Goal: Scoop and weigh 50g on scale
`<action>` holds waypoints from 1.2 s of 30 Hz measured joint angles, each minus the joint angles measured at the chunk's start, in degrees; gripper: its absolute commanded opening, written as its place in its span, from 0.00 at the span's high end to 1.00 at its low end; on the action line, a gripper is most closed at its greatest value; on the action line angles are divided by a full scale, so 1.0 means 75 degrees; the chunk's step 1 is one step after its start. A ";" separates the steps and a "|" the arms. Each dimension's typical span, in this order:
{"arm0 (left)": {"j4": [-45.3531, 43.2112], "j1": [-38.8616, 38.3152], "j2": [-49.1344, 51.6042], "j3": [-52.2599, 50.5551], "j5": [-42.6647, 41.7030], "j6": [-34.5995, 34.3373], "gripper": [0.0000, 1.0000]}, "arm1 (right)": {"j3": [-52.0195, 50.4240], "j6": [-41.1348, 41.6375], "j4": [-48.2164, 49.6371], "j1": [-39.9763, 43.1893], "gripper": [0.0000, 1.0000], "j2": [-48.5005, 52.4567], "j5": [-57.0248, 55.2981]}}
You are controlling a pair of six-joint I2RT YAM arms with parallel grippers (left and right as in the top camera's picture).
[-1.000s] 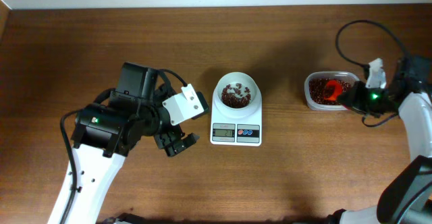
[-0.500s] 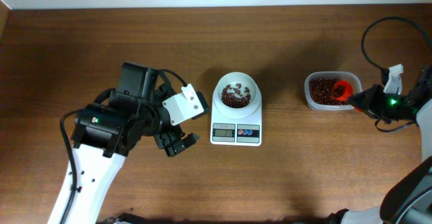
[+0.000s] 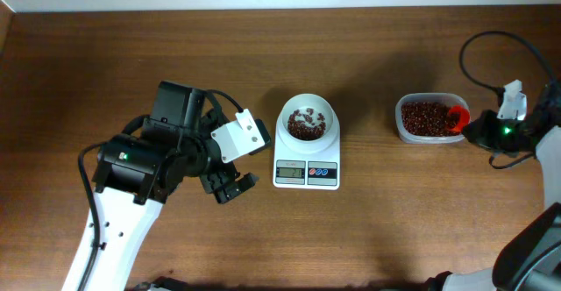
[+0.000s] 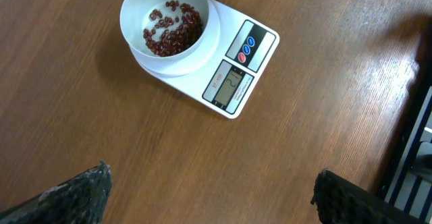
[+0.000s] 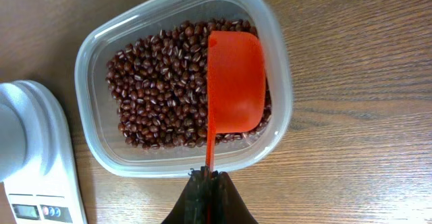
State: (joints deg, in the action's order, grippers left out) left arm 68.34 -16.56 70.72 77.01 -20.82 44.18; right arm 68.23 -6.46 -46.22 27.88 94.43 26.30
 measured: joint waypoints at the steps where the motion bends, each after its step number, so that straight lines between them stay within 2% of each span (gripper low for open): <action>1: 0.0000 0.0000 0.0000 0.0000 0.0000 0.0000 0.01 | -0.0003 0.0003 0.0000 -0.0067 0.96 0.0000 -0.0061; 8: 0.0000 0.0000 0.0000 0.0000 -0.0003 0.0000 0.01 | -0.0006 -0.0003 0.0067 -0.0688 0.96 0.0321 -0.0291; 21: 0.0000 0.0000 0.0000 0.0000 0.0000 0.0000 0.01 | -0.0006 -0.0003 0.0166 -0.0708 0.96 0.0883 0.0434; 36: 0.0000 0.0000 0.0000 0.0000 0.0000 0.0000 0.01 | -0.0035 0.0000 -0.0152 0.0449 0.96 0.1049 0.1961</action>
State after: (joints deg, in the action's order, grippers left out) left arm 68.34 -16.56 70.72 77.01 -20.82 44.18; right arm 67.96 -6.46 -47.35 31.24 102.30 41.01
